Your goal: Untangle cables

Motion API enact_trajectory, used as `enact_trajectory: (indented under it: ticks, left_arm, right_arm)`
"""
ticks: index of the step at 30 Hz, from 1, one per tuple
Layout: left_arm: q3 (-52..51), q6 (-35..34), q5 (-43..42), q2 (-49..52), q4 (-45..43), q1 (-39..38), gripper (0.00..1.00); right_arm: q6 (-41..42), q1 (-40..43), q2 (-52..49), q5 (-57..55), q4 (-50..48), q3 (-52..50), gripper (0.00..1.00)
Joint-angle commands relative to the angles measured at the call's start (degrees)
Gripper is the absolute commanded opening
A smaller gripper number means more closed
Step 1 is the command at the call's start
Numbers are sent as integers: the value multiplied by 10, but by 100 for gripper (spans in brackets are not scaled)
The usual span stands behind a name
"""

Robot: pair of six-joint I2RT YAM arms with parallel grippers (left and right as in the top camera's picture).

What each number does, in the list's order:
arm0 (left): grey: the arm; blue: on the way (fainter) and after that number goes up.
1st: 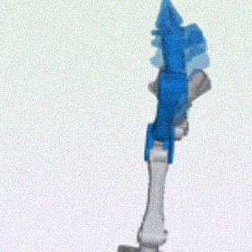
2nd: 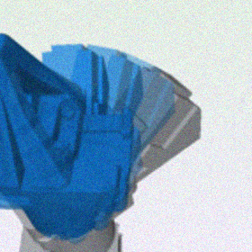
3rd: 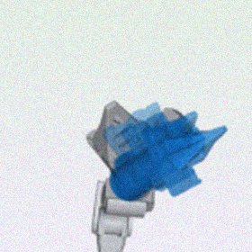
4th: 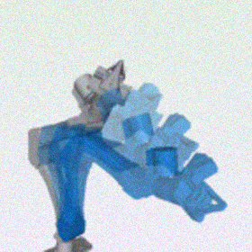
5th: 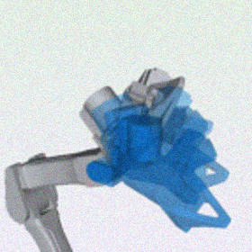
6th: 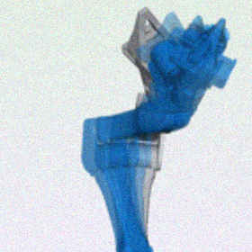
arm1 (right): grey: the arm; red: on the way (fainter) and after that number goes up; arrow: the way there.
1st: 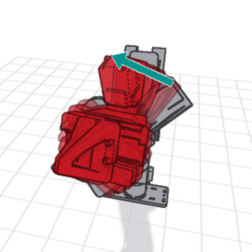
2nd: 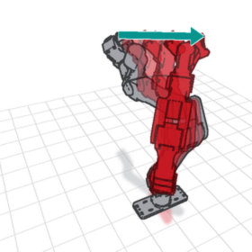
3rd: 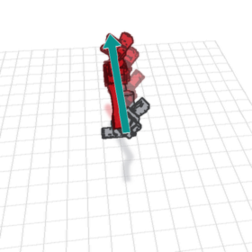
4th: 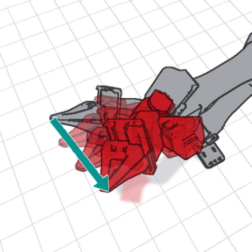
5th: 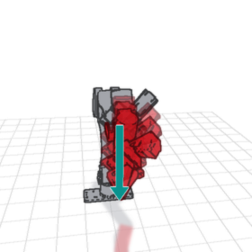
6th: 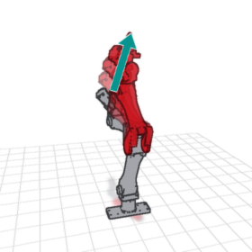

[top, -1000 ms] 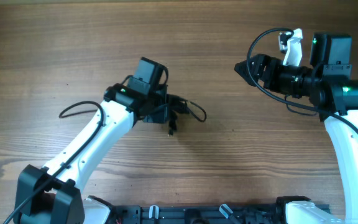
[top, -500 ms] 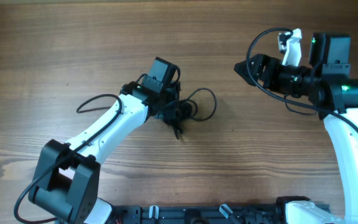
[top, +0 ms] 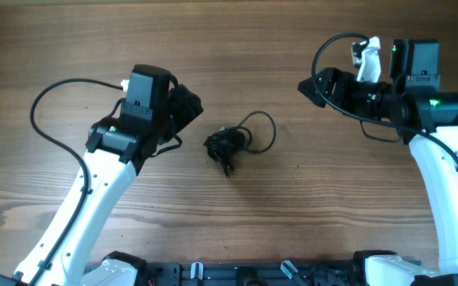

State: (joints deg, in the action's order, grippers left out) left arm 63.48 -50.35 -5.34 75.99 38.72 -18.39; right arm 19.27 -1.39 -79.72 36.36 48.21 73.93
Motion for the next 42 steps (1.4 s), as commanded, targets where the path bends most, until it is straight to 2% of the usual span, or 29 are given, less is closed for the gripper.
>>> enact_trajectory:
  ticks: [1,3,6,9,14,18,21,22,25,31,36,38,40,42]
  left_arm:
    - [3,33,51,18,78,5,72]
    - [3,-34,51,37,107,38,73]
    - [3,-59,2,41,106,91,66]
    - [3,-59,-20,41,114,131,65]
    - [3,-56,-38,41,117,196,70]
    - [3,-56,-39,41,122,196,72]
    - [3,-56,-38,41,124,196,73]
    - [3,-56,-38,41,124,196,76]
    - [3,-56,-38,41,127,196,83]
    - [3,-56,-38,41,126,196,84]
    - [3,-54,-38,43,131,196,85]
    - [3,-54,-38,43,137,196,86]
    - [3,-54,-38,43,148,196,86]
    - [3,-40,-47,43,151,195,83]
  right_arm:
    - [-44,-35,-6,0,2,12,92]
    - [-56,-103,-6,-37,-1,12,90]
    - [-43,-190,-10,-124,-7,12,89]
    - [-79,-233,-30,-141,-19,12,89]
    - [-300,-277,-138,-141,-76,12,91]
    - [-376,-282,-205,-140,-117,12,91]
    - [-437,-283,-251,-118,-118,12,84]
    - [-449,-283,-265,-100,-119,12,82]
    - [-446,-284,-291,-93,-144,12,81]
    - [-446,-292,-302,-74,-186,12,79]
    - [-445,-312,-315,-77,-179,12,68]
    - [-418,-314,-315,-63,-174,12,61]
    - [-366,-314,-315,-64,-176,12,40]
    - [-301,-311,-314,-67,-181,12,29]
